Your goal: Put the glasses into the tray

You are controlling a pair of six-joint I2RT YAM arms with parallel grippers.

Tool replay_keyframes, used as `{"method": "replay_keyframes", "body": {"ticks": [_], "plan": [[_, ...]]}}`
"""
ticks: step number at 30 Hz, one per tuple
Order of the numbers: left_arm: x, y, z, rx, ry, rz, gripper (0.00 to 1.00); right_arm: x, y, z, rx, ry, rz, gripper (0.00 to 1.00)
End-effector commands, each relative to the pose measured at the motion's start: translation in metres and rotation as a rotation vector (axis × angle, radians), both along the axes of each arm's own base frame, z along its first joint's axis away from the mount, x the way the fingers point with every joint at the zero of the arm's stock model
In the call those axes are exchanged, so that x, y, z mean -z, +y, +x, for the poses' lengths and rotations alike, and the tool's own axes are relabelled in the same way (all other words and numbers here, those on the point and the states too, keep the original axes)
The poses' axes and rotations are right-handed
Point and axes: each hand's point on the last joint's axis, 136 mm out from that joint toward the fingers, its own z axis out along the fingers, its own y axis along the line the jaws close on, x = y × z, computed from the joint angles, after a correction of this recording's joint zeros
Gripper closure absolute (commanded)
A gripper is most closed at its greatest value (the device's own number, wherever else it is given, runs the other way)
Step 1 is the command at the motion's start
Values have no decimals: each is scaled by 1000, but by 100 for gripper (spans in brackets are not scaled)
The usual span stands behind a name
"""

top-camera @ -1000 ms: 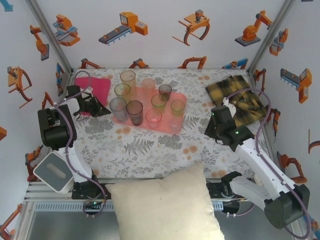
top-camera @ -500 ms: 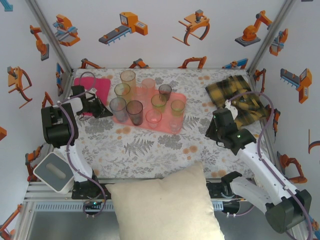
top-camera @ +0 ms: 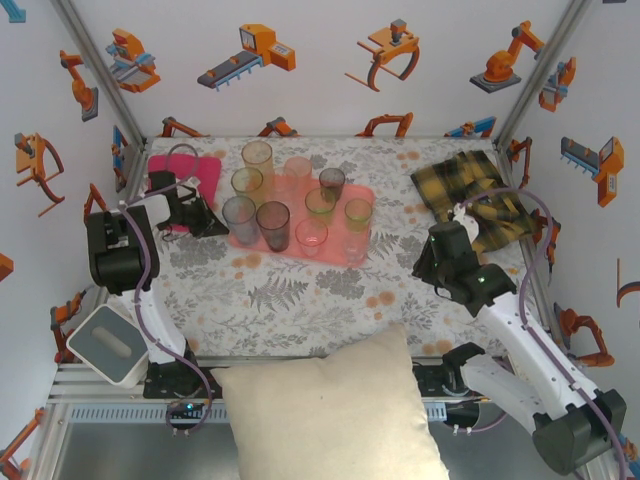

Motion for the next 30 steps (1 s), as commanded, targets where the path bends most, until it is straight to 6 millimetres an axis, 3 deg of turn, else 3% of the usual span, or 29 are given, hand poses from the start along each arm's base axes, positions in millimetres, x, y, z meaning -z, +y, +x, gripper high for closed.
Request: {"method": "replay_keyframes", "body": {"ticks": [1,18,30], "plan": [[-3,-26,-13,81,32,-69,100,4,-7,-5,36,9,-1,63],[2,-61,-27,166,50,-70,100,6,-10,-9,49,4,3,63],[5,-67,-31,180,60,-73,100,8,-13,-11,55,6,-4,63]]}}
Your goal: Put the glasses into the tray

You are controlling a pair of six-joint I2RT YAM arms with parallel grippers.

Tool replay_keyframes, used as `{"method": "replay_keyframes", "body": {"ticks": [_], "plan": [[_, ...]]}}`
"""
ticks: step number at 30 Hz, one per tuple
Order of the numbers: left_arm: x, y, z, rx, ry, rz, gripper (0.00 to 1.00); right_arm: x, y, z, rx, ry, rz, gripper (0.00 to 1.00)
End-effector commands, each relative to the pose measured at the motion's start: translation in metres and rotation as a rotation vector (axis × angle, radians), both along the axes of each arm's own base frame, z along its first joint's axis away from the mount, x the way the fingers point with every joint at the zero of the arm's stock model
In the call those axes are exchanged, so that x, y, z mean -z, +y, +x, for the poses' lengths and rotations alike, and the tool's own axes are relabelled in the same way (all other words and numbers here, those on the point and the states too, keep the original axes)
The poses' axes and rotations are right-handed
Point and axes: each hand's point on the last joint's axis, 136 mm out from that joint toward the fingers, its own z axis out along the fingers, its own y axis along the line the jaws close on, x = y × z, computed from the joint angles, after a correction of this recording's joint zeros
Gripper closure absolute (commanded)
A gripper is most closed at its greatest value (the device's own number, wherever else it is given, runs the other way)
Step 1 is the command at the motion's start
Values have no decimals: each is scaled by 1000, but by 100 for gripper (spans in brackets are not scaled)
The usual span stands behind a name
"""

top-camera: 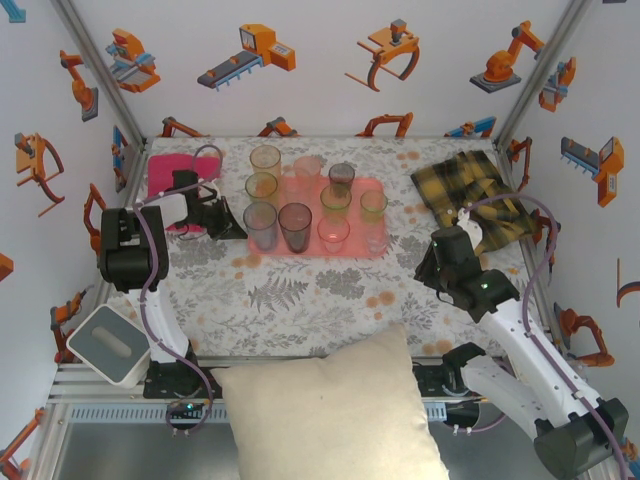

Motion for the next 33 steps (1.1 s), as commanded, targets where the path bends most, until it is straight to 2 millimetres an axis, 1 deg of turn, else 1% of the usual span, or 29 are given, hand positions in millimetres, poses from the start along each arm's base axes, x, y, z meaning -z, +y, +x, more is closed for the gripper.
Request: {"method": "replay_keyframes", "body": {"ticks": [1,16,24,27,33], "plan": [[5,-15,-15,49,46,-51,100,4,-7,-3,30,5,-11,63],[5,-16,-15,55,48,-45,100,7,-6,-5,27,12,-5,63],[-3,-9,-8,39,36,-35,100,9,-6,-6,29,20,-6,62],[-3,-5,-6,32,38,-30,94,8,-6,-5,28,22,-8,62],[-5,0,-6,41,42,-20,83,-1,-7,-3,24,34,-29,62]]}}
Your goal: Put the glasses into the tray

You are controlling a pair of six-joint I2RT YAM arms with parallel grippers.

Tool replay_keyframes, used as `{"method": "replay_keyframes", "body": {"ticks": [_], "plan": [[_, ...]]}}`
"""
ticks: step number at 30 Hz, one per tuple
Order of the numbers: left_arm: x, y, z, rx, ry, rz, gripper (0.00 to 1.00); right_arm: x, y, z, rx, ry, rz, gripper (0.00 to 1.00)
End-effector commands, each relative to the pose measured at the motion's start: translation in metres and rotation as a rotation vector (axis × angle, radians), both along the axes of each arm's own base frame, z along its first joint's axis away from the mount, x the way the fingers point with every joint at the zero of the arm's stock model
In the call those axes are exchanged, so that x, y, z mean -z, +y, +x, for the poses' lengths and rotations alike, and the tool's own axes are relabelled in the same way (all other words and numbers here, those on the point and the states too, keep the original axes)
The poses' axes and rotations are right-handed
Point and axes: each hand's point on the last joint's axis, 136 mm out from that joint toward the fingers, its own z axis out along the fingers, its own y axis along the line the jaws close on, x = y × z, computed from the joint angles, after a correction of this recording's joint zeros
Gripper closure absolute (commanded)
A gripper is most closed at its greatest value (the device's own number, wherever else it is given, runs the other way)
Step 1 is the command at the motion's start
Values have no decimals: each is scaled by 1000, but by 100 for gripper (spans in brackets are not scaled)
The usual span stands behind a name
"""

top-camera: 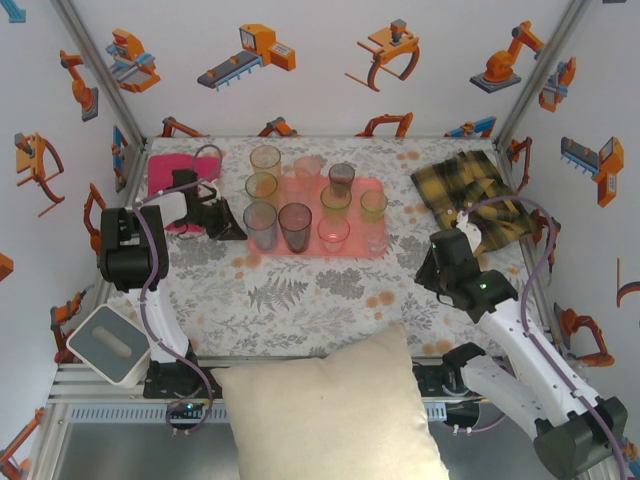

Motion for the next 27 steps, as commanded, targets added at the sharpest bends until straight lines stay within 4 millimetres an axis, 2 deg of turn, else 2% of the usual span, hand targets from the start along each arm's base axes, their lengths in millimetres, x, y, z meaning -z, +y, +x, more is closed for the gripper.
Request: {"method": "replay_keyframes", "body": {"ticks": [1,8,14,17,19,22,25,27], "plan": [[-6,-1,-3,27,16,-29,81,-12,-5,2,23,-3,-15,62],[-14,13,-1,0,12,-29,74,-21,-3,5,16,2,-21,61],[-29,25,-5,-31,1,12,70,-37,-5,9,8,-20,-51,60],[-43,31,-8,-45,-13,35,65,-50,-6,14,-5,-36,-82,60],[-57,36,-9,-50,-31,45,57,-59,-3,18,-37,-38,-100,60],[-78,43,-12,-42,-68,82,50,-66,0,25,-69,-22,-122,53],[-105,50,-18,-38,-115,113,38,-73,4,37,-101,-7,-123,49],[-124,55,-24,-39,-151,136,26,-71,4,44,-114,10,-132,45]]}}
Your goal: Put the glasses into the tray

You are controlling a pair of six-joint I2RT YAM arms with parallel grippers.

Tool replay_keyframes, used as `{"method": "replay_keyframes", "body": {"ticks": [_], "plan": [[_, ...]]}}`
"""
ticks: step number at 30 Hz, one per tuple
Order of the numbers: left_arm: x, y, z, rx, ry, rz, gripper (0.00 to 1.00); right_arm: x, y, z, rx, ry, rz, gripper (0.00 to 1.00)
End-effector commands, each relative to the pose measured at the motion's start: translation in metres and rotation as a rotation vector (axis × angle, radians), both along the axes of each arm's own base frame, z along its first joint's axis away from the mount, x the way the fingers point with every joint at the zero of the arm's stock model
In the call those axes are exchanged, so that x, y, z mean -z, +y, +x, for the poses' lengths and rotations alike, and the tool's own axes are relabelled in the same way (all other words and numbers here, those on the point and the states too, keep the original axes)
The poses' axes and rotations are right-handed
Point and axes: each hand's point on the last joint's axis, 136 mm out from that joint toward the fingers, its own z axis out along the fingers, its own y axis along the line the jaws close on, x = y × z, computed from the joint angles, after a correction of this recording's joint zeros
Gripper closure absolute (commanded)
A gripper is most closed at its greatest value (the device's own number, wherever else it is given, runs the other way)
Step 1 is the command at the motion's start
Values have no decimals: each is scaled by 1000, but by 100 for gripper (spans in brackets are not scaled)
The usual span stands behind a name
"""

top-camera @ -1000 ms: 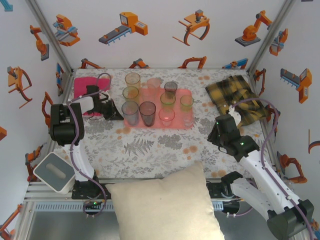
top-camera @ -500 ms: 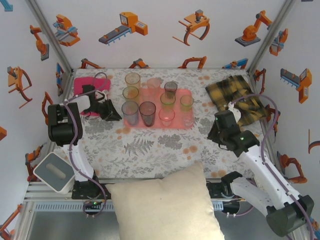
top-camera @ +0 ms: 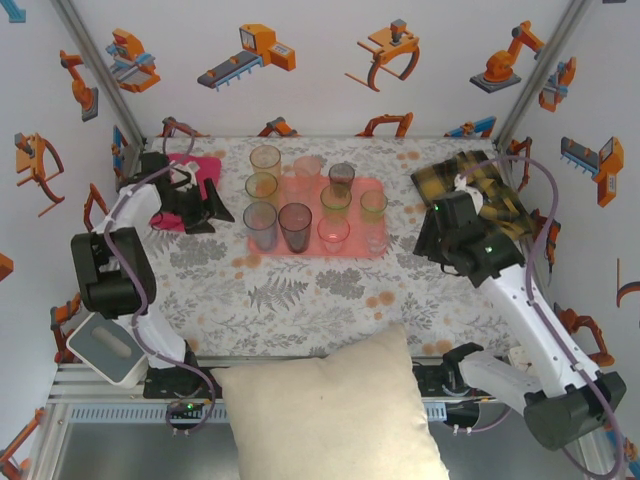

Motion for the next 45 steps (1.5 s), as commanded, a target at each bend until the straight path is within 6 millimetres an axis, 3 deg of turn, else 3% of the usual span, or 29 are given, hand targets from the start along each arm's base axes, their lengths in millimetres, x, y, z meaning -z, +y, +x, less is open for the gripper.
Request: {"method": "replay_keyframes", "body": {"ticks": [1,6,9,12,15,17,21,27,30,37,45], "plan": [[-41,9,-18,21,-58,57,22,1,0,7,-53,36,-37,43],[-96,13,-41,46,-198,136,7,11,-4,20,-57,43,24,28],[-127,19,-50,32,-284,190,5,5,-8,29,-50,-36,53,1],[-146,30,-55,-20,-362,258,3,-4,-12,38,-73,-130,1,1],[-155,44,-61,-76,-423,337,0,-12,-27,41,-61,-158,-78,1],[-155,53,-65,-123,-463,382,3,-16,-31,46,-69,-202,-116,1],[-146,77,-69,-272,-577,467,3,-19,-41,57,-58,-316,-208,1],[-124,72,-68,-283,-687,435,3,-21,-71,59,16,-430,-324,1],[-104,72,-65,-278,-647,426,3,-5,-86,57,55,-483,-286,1],[-65,69,-58,-261,-722,393,3,36,-99,55,53,-471,-239,0],[-21,73,-55,-266,-799,429,3,66,-118,49,159,-486,-280,0]]}}
